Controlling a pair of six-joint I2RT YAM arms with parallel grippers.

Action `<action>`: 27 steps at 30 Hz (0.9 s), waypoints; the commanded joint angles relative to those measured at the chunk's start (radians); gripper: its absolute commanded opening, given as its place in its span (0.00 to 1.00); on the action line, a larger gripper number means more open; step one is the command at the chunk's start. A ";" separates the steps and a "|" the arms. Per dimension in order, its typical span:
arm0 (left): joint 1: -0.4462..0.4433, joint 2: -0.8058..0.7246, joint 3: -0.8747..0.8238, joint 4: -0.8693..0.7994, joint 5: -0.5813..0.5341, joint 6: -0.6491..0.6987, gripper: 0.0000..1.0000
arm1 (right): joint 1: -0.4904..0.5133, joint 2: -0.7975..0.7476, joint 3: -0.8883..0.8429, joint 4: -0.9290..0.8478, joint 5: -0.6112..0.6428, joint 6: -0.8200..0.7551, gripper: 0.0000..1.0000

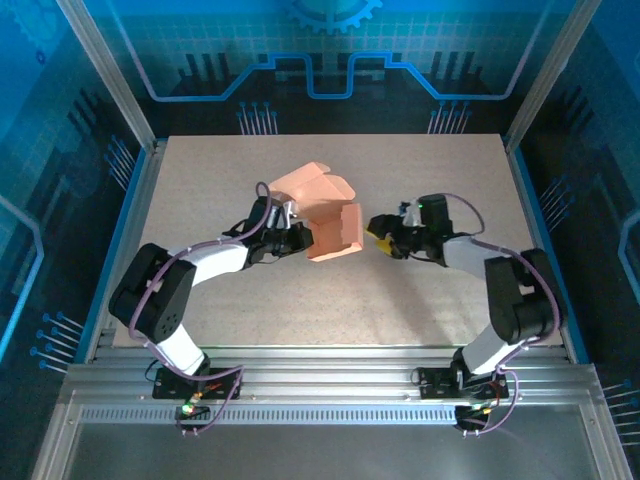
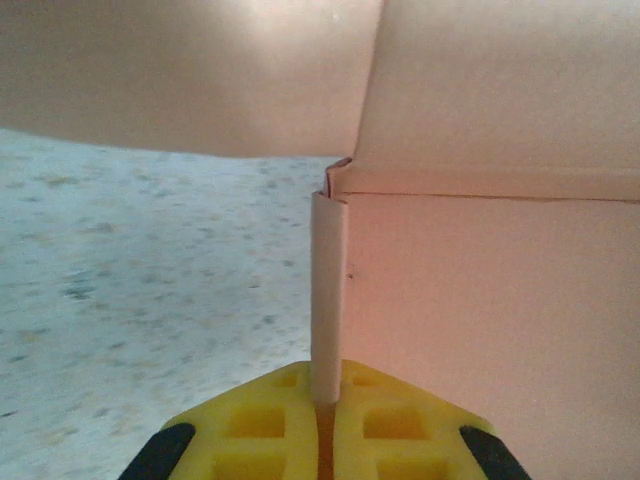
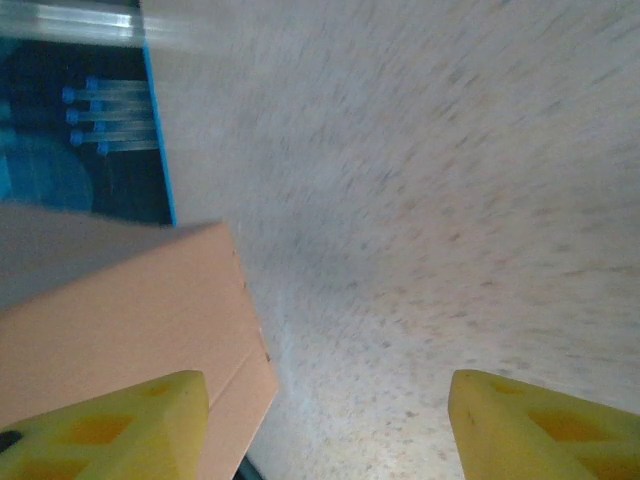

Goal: Fold the paper box

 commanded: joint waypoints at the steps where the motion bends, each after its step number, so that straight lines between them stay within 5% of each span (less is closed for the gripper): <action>1: 0.009 -0.038 0.037 -0.177 -0.102 0.119 0.06 | -0.049 -0.073 -0.019 -0.201 0.094 -0.109 0.66; 6: -0.022 -0.014 0.135 -0.439 -0.332 0.239 0.07 | -0.044 -0.160 0.022 -0.357 0.209 -0.223 0.66; 14: -0.088 0.087 0.236 -0.622 -0.551 0.273 0.08 | -0.032 -0.194 0.034 -0.385 0.245 -0.259 0.66; 27: -0.096 0.174 0.255 -0.611 -0.501 0.233 0.22 | 0.026 -0.155 0.058 -0.375 0.260 -0.259 0.66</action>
